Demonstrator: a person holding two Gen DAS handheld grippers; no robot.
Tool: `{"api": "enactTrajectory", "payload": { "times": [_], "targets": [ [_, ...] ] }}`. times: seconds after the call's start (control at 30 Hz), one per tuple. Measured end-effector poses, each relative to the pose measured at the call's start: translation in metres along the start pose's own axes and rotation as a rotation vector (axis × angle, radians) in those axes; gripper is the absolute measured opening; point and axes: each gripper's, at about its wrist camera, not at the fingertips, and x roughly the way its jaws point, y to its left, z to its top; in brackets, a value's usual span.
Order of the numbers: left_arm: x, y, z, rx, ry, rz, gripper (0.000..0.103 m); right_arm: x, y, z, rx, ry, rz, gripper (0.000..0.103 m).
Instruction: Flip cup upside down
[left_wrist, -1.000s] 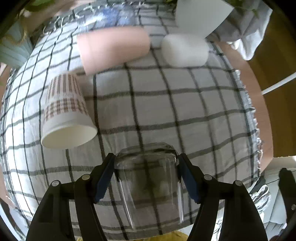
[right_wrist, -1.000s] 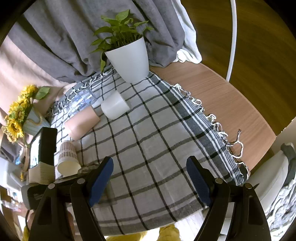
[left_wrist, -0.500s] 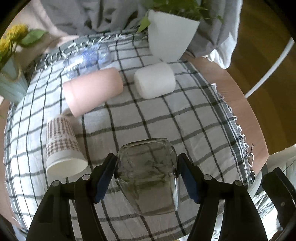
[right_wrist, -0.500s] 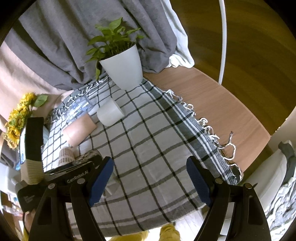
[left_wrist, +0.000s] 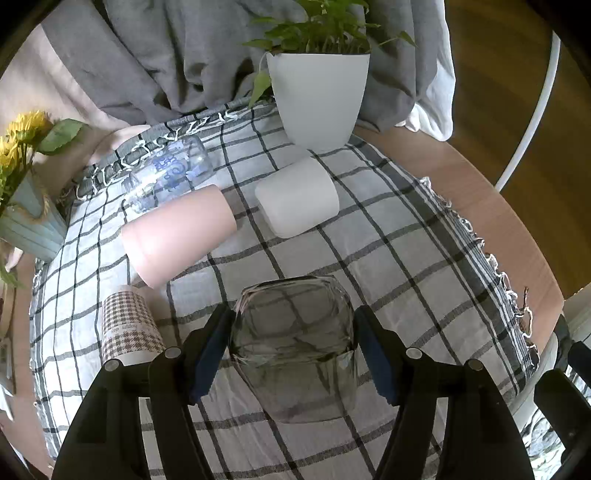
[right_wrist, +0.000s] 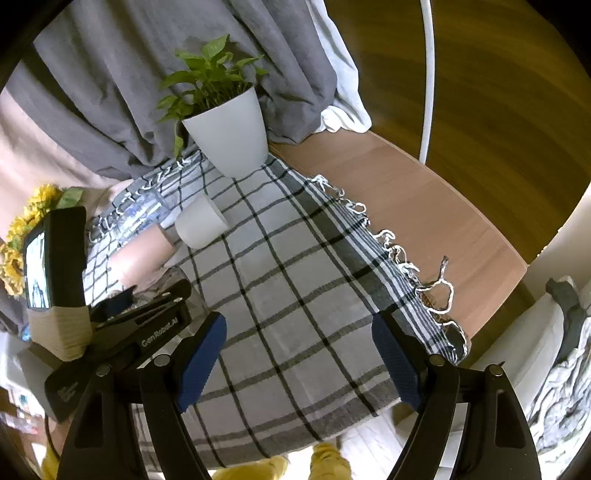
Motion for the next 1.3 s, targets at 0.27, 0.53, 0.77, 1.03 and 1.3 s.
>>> {"api": "enactTrajectory", "payload": {
  "times": [0.27, 0.53, 0.77, 1.03, 1.3],
  "targets": [
    [-0.006, 0.007, -0.02, -0.055, 0.044, -0.076, 0.067, -0.001, 0.0, -0.002, -0.008, 0.005, 0.002, 0.081],
    [-0.006, 0.001, -0.03, -0.026, 0.062, -0.107, 0.069, 0.003, 0.005, -0.003, -0.037, 0.018, -0.016, 0.081],
    [-0.012, 0.002, -0.026, -0.035, 0.031, -0.12, 0.087, 0.005, 0.006, -0.003, -0.034, 0.032, -0.024, 0.081],
    [-0.036, 0.009, -0.025, -0.058, -0.022, -0.099, 0.095, 0.003, 0.007, -0.002, -0.034, 0.036, -0.027, 0.081],
    [-0.091, 0.044, -0.023, -0.147, -0.163, 0.014, 0.103, -0.031, 0.023, 0.005, -0.068, -0.047, 0.016, 0.085]
  ]
}}
